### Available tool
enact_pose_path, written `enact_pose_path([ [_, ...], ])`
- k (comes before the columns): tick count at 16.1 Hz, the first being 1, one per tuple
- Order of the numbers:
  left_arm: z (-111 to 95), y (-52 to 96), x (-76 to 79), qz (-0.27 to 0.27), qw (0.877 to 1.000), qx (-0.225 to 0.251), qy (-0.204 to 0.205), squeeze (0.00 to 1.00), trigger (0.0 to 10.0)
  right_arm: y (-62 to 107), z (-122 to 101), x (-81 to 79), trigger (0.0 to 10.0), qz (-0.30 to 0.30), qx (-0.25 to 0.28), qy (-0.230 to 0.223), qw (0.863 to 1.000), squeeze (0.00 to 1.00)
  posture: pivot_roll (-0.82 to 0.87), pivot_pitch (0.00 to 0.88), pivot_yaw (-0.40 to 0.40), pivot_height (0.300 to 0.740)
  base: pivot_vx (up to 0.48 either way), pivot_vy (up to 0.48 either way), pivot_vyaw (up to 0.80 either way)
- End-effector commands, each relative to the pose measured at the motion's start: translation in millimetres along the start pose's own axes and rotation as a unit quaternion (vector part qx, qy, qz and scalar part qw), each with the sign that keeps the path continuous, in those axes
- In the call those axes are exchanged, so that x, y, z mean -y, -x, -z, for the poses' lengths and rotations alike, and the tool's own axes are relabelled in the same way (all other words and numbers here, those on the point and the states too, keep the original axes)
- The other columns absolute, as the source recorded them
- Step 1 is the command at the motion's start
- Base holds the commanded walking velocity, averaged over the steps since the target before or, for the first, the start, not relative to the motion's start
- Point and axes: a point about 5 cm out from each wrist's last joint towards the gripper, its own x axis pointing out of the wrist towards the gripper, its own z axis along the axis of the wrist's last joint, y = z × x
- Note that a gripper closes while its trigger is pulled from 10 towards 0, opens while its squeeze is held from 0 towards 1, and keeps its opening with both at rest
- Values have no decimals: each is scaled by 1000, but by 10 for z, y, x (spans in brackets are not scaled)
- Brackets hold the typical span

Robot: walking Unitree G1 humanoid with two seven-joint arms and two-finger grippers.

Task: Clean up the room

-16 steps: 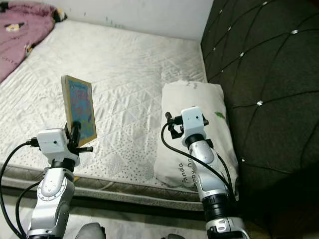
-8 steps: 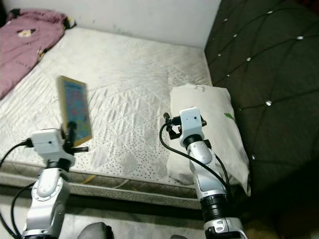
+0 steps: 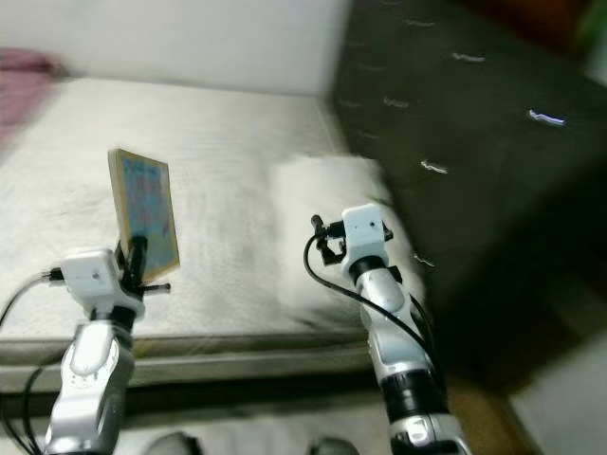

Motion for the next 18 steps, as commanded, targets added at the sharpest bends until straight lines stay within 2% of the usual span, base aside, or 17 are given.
enact_pose_path([
  [1, -51, 18, -12, -5, 1000, 16, 4, 0, 10000, -57, -105, -26, 10000, -6, 15, 0, 1000, 0, -2, 0, -91, 740, 0, 0, 0],
  [3, -56, 20, -9, -3, 1000, 19, 4, 0, 10000, -56, -106, -28, 10000, -6, 15, 0, 1000, 0, -2, 0, -91, 740, 131, 0, 0],
  [14, -55, 33, 5, 2, 1000, 18, 4, 0, 10000, -52, -118, -36, 10000, -10, 20, 5, 1000, 0, -3, 0, -91, 740, 453, 0, 0],
  [18, -37, 27, -11, -7, 1000, 13, 1, 0, 10000, -47, -109, -41, 10000, -11, 19, 5, 1000, 0, -1, 0, -92, 740, 0, 0, 0],
])
